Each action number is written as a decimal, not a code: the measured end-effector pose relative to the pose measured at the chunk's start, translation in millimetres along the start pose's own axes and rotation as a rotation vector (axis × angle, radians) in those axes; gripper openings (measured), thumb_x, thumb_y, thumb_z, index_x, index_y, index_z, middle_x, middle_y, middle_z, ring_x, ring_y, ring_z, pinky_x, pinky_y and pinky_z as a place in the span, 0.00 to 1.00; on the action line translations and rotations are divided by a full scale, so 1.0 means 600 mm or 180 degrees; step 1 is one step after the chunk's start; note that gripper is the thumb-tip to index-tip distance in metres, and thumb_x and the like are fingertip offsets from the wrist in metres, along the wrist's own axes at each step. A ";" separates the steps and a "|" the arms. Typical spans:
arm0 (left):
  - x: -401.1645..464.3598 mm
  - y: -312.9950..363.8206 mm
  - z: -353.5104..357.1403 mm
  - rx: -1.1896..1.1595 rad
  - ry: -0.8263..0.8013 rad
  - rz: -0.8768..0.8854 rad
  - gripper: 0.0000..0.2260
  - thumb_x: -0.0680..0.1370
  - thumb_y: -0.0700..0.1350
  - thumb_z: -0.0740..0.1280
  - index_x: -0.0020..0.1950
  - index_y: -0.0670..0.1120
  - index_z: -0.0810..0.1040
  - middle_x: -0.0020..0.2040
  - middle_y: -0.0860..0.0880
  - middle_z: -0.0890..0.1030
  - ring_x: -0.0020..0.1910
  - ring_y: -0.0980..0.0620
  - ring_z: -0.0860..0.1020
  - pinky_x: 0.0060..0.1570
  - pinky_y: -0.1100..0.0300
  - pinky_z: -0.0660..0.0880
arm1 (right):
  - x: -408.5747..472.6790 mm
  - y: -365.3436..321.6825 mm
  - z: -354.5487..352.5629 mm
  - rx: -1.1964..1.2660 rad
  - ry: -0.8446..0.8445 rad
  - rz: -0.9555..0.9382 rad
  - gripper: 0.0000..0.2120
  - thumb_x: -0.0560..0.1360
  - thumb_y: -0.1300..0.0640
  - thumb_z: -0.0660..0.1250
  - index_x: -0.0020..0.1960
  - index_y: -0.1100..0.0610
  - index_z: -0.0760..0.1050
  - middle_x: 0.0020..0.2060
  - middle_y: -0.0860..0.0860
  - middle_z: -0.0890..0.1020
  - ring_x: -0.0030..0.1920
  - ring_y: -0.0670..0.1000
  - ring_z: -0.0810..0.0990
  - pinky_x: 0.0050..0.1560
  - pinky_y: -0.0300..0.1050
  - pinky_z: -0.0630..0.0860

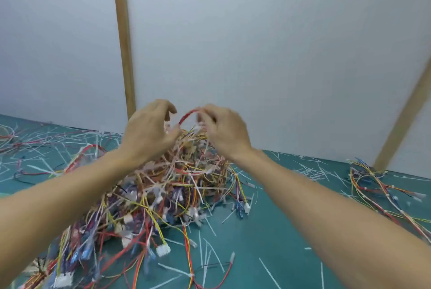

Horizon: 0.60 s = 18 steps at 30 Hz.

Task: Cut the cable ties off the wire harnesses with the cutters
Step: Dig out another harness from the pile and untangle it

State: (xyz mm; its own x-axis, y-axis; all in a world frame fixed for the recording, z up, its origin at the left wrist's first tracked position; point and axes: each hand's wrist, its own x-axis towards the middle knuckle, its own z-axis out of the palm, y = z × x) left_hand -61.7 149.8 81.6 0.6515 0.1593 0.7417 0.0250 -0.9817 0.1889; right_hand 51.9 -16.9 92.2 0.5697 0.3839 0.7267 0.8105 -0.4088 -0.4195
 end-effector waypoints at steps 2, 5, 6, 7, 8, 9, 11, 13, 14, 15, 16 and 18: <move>0.019 -0.014 -0.002 0.0153 -0.0741 -0.0242 0.10 0.80 0.58 0.67 0.54 0.54 0.80 0.42 0.57 0.79 0.41 0.53 0.77 0.42 0.55 0.75 | -0.001 -0.013 0.005 0.0198 0.0045 -0.0061 0.13 0.83 0.47 0.63 0.46 0.49 0.82 0.29 0.43 0.77 0.35 0.49 0.78 0.32 0.46 0.66; 0.032 -0.024 -0.001 0.0440 -0.1045 0.0007 0.10 0.81 0.56 0.66 0.51 0.54 0.85 0.46 0.55 0.82 0.42 0.53 0.76 0.41 0.55 0.74 | 0.011 -0.016 -0.005 0.0349 0.0081 0.0130 0.13 0.84 0.47 0.63 0.47 0.49 0.82 0.28 0.42 0.75 0.32 0.42 0.74 0.31 0.43 0.62; 0.035 -0.028 -0.003 0.0347 -0.1193 0.0079 0.10 0.80 0.56 0.67 0.52 0.53 0.85 0.50 0.55 0.82 0.44 0.53 0.78 0.44 0.54 0.75 | 0.015 -0.014 -0.008 0.0293 -0.0031 0.0088 0.12 0.84 0.47 0.63 0.47 0.49 0.82 0.27 0.41 0.75 0.32 0.40 0.74 0.31 0.42 0.62; 0.038 -0.034 -0.007 0.0133 -0.1438 0.0082 0.11 0.79 0.57 0.68 0.54 0.52 0.85 0.52 0.54 0.82 0.47 0.54 0.79 0.48 0.53 0.77 | 0.018 -0.014 -0.011 0.0251 -0.0096 0.0041 0.12 0.84 0.47 0.63 0.46 0.48 0.82 0.27 0.40 0.74 0.31 0.39 0.73 0.31 0.42 0.62; 0.040 -0.035 -0.012 -0.0139 -0.1702 0.0005 0.13 0.78 0.58 0.69 0.55 0.51 0.85 0.52 0.55 0.82 0.48 0.56 0.80 0.50 0.53 0.77 | 0.020 -0.014 -0.013 0.0227 -0.0107 0.0015 0.11 0.84 0.47 0.63 0.46 0.47 0.82 0.27 0.40 0.74 0.31 0.39 0.73 0.31 0.42 0.62; 0.043 -0.035 -0.017 -0.0342 -0.1881 -0.0109 0.14 0.77 0.58 0.70 0.54 0.50 0.85 0.50 0.55 0.83 0.48 0.56 0.81 0.50 0.54 0.78 | 0.019 -0.012 -0.015 0.0209 -0.0091 -0.0016 0.11 0.83 0.47 0.64 0.47 0.47 0.82 0.27 0.39 0.74 0.32 0.38 0.73 0.31 0.41 0.62; 0.045 -0.032 -0.016 -0.0338 -0.1862 -0.0210 0.12 0.76 0.58 0.71 0.49 0.51 0.86 0.45 0.55 0.85 0.46 0.56 0.81 0.48 0.54 0.78 | 0.016 -0.009 -0.018 0.0281 -0.0028 -0.0045 0.11 0.83 0.47 0.64 0.47 0.47 0.83 0.27 0.38 0.74 0.31 0.39 0.73 0.31 0.41 0.62; 0.044 -0.032 -0.003 -0.0032 -0.1645 -0.0357 0.10 0.79 0.55 0.69 0.47 0.50 0.84 0.45 0.53 0.85 0.46 0.52 0.81 0.49 0.52 0.78 | 0.014 -0.002 -0.015 0.0345 -0.0031 -0.0002 0.12 0.83 0.47 0.64 0.46 0.48 0.82 0.27 0.39 0.74 0.32 0.41 0.74 0.31 0.42 0.62; 0.044 -0.029 0.003 0.0125 -0.1498 -0.0542 0.10 0.81 0.54 0.67 0.47 0.49 0.83 0.46 0.51 0.84 0.48 0.48 0.81 0.50 0.51 0.77 | 0.011 0.002 -0.012 0.0293 -0.0096 0.0075 0.12 0.83 0.46 0.64 0.45 0.49 0.81 0.27 0.40 0.75 0.32 0.42 0.75 0.31 0.43 0.62; 0.046 -0.027 0.006 0.0250 -0.1317 -0.0731 0.10 0.82 0.52 0.66 0.48 0.47 0.81 0.47 0.48 0.84 0.50 0.44 0.81 0.51 0.50 0.76 | 0.007 0.006 -0.008 0.0191 -0.0215 0.0184 0.14 0.83 0.45 0.64 0.44 0.50 0.81 0.29 0.42 0.76 0.34 0.45 0.76 0.32 0.43 0.63; 0.053 -0.026 0.003 0.0301 -0.1083 -0.0898 0.11 0.83 0.51 0.65 0.49 0.46 0.81 0.48 0.46 0.84 0.52 0.42 0.80 0.52 0.50 0.75 | 0.003 0.012 -0.007 0.0049 -0.0377 0.0314 0.15 0.82 0.42 0.63 0.44 0.50 0.80 0.30 0.43 0.77 0.36 0.47 0.77 0.33 0.44 0.63; 0.071 -0.032 -0.014 0.0323 -0.0360 -0.1192 0.10 0.83 0.49 0.65 0.48 0.46 0.83 0.49 0.44 0.85 0.53 0.40 0.80 0.52 0.49 0.72 | -0.001 0.027 -0.009 -0.0085 -0.0603 0.0623 0.15 0.81 0.38 0.63 0.46 0.48 0.78 0.33 0.42 0.78 0.37 0.45 0.76 0.34 0.44 0.64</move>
State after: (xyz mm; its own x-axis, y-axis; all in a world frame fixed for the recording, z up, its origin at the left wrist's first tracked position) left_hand -41.0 176.6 114.8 0.6623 0.5010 0.5571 0.3474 -0.8642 0.3641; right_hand 64.0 -28.5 87.8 0.7326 0.4423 0.5174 0.6800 -0.5112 -0.5256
